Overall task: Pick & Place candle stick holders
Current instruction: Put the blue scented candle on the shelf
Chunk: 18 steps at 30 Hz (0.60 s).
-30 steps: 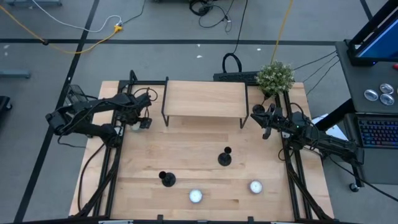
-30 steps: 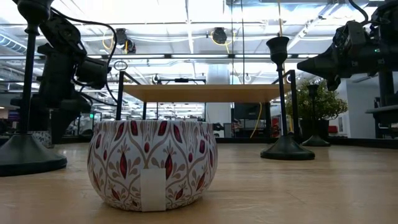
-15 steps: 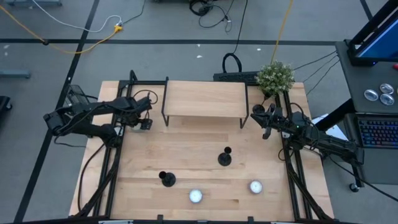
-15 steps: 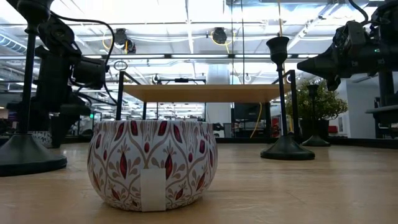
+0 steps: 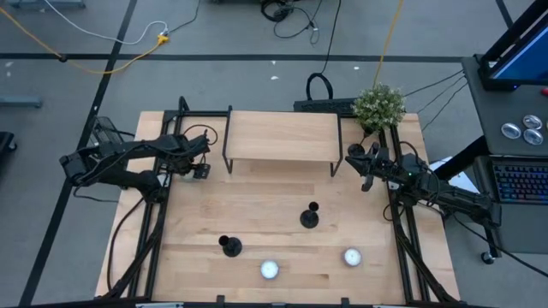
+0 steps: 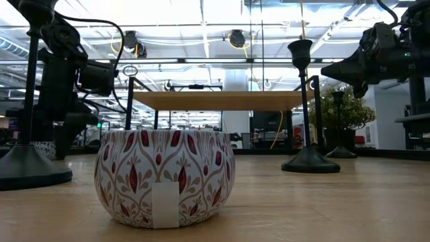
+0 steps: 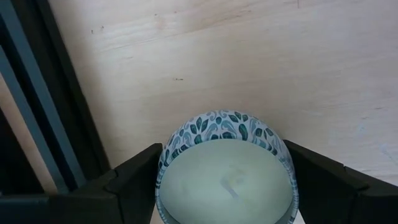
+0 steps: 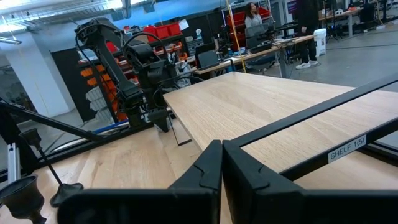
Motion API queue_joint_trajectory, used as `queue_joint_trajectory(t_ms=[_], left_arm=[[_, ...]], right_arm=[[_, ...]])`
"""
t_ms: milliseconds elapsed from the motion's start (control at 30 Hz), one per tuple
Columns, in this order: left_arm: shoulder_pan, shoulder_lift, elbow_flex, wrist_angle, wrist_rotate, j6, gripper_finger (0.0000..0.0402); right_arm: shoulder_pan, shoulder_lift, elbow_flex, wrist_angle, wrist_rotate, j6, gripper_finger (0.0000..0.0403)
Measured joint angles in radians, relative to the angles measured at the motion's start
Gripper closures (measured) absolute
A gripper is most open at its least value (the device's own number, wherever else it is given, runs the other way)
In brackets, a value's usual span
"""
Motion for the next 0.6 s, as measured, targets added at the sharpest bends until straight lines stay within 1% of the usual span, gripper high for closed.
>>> queue_joint_trajectory(t_ms=[133,267,600], left_arm=[[0.000,-0.005,-0.001,0.000,-0.003,-0.004,0.0096],[0.000,-0.029,0.004,-0.012,-0.010,-0.005,0.0104],[0.000,-0.066,0.093,-0.113,-0.018,-0.016,0.0100]], right_arm=[[0.000,0.000,0.000,0.000,0.000,0.000,0.0399],[0.000,0.000,0.000,0.000,0.000,0.000,0.0399],[0.000,0.000,0.000,0.000,0.000,0.000,0.0399]])
